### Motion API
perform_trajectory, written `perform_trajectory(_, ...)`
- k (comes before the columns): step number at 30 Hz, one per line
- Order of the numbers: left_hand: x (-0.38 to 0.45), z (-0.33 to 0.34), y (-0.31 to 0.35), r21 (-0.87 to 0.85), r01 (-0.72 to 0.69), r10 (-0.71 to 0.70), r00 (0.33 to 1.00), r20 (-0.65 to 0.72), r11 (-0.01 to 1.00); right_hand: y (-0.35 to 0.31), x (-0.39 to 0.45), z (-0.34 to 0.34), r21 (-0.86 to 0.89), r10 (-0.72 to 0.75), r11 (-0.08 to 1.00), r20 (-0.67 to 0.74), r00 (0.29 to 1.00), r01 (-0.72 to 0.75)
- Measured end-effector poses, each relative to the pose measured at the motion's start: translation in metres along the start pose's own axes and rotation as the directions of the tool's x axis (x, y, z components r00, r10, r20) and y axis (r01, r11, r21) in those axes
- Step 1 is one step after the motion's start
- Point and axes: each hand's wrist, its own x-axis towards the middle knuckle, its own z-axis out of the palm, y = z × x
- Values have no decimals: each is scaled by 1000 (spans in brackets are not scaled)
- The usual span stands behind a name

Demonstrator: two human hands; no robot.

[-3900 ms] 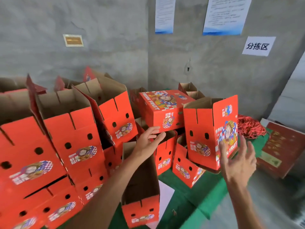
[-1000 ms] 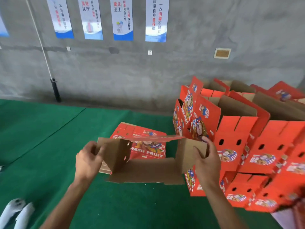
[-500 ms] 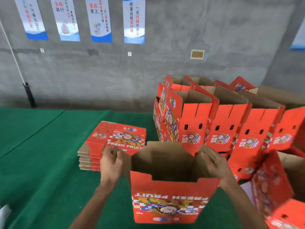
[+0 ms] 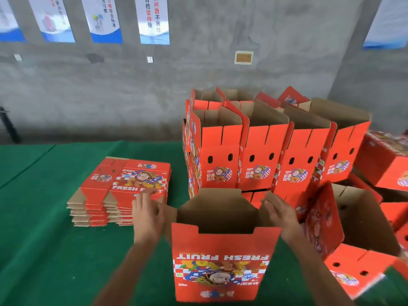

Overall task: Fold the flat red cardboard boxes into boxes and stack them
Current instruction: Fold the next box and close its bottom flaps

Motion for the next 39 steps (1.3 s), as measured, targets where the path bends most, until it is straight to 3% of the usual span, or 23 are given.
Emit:
perform_trajectory(1, 0, -2, -6, 89, -198, 196, 980, 29, 976, 1, 1, 2, -5, -1, 1000, -2, 1000, 1)
perform_trajectory(3, -3, -8, -12, 16, -467, 459, 875, 151, 884, 3, 3, 5, -57, 11, 998, -16, 1000, -12)
perform_trajectory(5, -8, -13, -11, -142, -513, 532, 808, 254, 847, 4, 9, 8, -96, 23, 995, -46, 999, -27)
perform_trajectory(9, -19, -30, -12, -247, -378, 449, 802, 394, 892, 1, 20, 15, -121, 38, 992, -59, 997, -45)
perform_trajectory(14, -24, -43, -8, -159, -279, 317, 729, 606, 947, 2, 27, 19, -125, 92, 987, -46, 995, -97)
perform_trajectory(19, -36, -46, -10, -232, -148, 264, 739, 621, 961, 0, 28, 20, -59, 121, 990, -63, 991, -124)
perform_trajectory(23, -43, -39, -3, 37, -194, 134, 789, 599, 980, -2, 17, 18, 59, 10, 998, 58, 998, -13)
perform_trajectory(27, -38, -17, 15, 225, -73, -68, 824, 562, 971, 3, 13, 2, 254, -1, 967, 126, 992, -31)
perform_trajectory(32, -40, 4, 31, 495, -335, -38, 798, 602, 801, 14, 6, -4, 274, -2, 960, 200, 980, -54)
perform_trajectory(36, -37, 17, 41, 606, -335, -73, 834, 547, 721, 9, -12, -2, 306, -74, 951, 341, 937, -36)
perform_trajectory(39, -39, 25, 47, 625, -301, -79, 859, 505, 720, 12, -23, 10, 321, -96, 947, 358, 929, -26)
